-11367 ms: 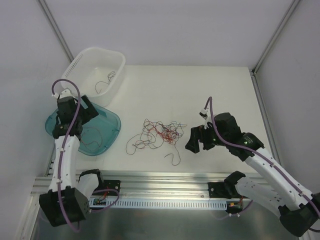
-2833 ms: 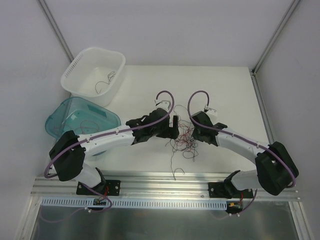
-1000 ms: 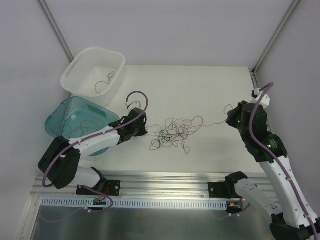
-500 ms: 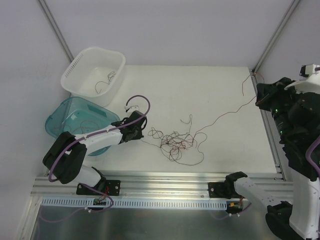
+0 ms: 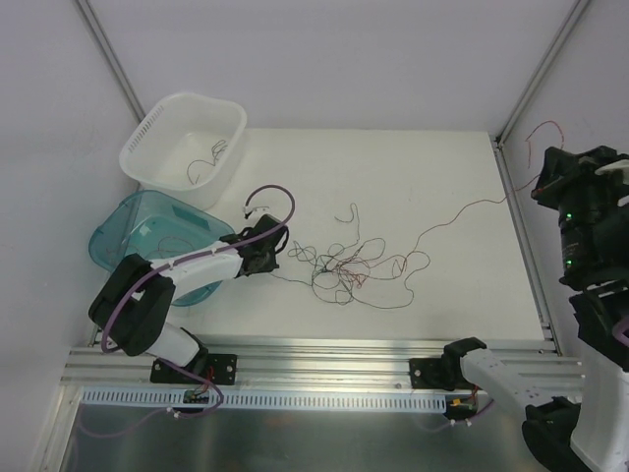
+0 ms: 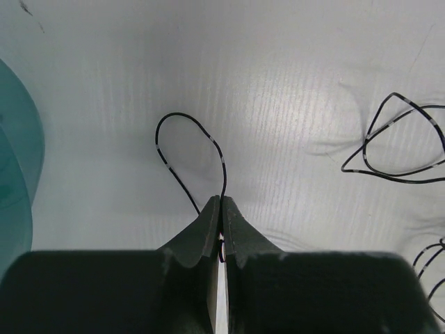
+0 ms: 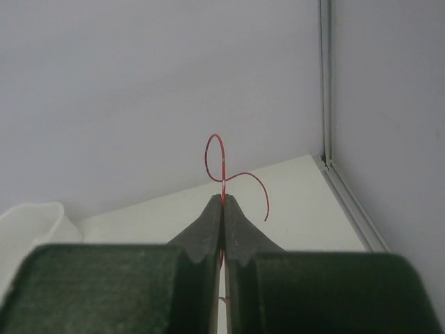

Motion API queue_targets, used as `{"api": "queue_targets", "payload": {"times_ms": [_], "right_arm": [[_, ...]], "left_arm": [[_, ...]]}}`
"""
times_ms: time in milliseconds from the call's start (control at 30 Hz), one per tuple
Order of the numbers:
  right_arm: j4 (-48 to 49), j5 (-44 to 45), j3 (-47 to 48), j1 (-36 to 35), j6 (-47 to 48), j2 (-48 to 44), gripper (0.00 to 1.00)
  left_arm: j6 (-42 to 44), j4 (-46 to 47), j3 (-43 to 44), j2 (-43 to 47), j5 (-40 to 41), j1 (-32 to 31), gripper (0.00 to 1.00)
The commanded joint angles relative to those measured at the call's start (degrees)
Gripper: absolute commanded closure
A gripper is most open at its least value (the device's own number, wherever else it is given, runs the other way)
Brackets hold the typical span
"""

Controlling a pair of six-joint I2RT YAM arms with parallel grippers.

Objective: Untangle the cables

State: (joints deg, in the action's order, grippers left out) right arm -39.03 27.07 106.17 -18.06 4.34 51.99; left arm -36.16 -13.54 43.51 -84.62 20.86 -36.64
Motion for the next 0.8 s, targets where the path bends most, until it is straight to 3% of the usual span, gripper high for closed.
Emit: {"api": "queue_targets", "payload": {"times_ms": [0, 167, 267, 300, 333, 467, 633, 767], "right_arm": [[-2.87, 2.38, -7.80, 0.31, -0.98, 1.28, 0.99], [-3.69, 2.11, -35.73, 1.01, -9.95, -2.32, 0.98], [-4.82, 0.80, -46.18, 1.80, -14.09, -2.51, 0.80], [-5.35, -0.08, -47.62, 1.80, -14.70, -2.16, 0.63], [-5.62, -3.13, -48.85, 1.80, -14.62, -1.11, 0.56], [-0.91, -16.31, -54.12, 0.49, -11.38, -1.27, 0.38], [11.92, -36.00, -58.35, -9.58, -6.99, -0.31, 0.35], [20.54, -40.07, -59.67, -19.10, -5.66, 6.44, 0.37]], "left_arm": [[2.67, -1.84, 2.54, 3.84, -1.08, 0.08, 1.00], [6.19, -2.54, 4.74, 11.83, -2.93, -2.11, 1.00], [8.03, -3.77, 7.11, 15.43, -5.13, -3.34, 1.00], [8.56, -4.12, 8.34, 16.41, -5.57, -3.70, 1.00], [9.61, -4.47, 8.96, 17.98, -5.83, -4.57, 1.00], [11.99, -5.00, 11.68, 21.42, -9.07, -5.37, 1.00], [12.34, -5.44, 13.97, 23.53, -11.90, -5.54, 1.00], [11.91, -5.80, 14.59, 23.80, -12.77, -5.98, 1.00]]}}
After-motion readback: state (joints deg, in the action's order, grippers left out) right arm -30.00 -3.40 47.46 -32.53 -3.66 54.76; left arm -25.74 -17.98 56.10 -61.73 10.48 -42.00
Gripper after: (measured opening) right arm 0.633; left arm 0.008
